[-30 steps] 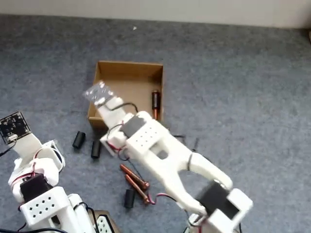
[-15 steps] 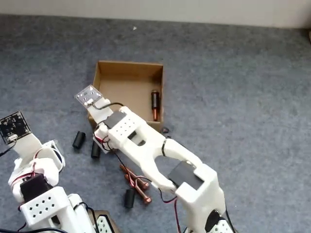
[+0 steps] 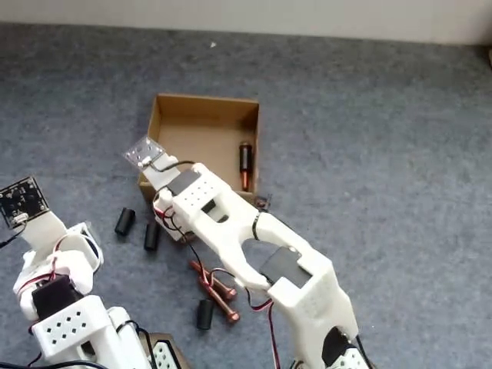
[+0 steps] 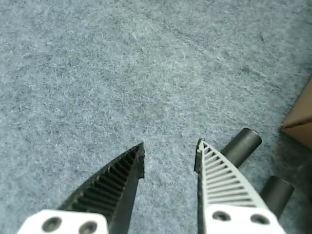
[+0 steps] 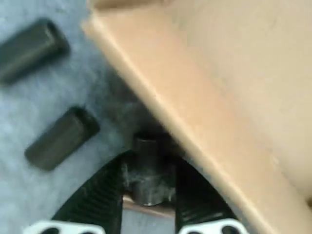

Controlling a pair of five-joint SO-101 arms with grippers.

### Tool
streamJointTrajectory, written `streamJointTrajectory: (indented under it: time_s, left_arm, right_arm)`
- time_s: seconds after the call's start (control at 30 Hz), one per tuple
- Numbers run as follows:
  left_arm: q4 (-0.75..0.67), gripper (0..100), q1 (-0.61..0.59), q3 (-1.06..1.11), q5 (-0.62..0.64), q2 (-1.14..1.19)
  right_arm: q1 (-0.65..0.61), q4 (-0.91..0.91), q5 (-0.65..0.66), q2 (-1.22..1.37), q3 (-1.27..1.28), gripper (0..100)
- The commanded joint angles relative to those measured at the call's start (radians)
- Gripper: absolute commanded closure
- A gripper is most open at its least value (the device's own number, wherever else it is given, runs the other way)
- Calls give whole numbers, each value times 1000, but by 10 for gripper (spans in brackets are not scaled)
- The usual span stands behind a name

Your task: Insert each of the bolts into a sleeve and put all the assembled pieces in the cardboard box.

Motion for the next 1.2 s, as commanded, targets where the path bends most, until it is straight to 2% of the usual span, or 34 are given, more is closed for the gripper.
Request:
streamJointTrajectory:
  time_s: [0.0,0.27,0.37,0.47,0.67,0.83,0.97,1.17]
  left_arm:
    - [-18,811,-4,-4,12,-7]
    - [-18,811,-1,-27,12,-7]
    - [-12,811,59,-71,8,-7]
    - [-9,811,160,-125,6,-7]
    - [101,811,397,-285,-5,2]
    - [201,812,634,-406,-132,4]
    - [255,812,805,-433,-226,5]
    - [339,812,1012,-433,-377,5]
  right_arm:
    - [7,61,11,-200,-27,995]
    - [8,206,-118,-532,-22,995]
    - [45,300,-166,-624,-21,995]
    - [128,392,-215,-704,-21,995]
    - [409,524,-255,-863,-21,995]
    - [568,608,-252,-974,8,995]
    - [624,573,-199,-1099,177,995]
    - [710,390,-192,-1317,524,995]
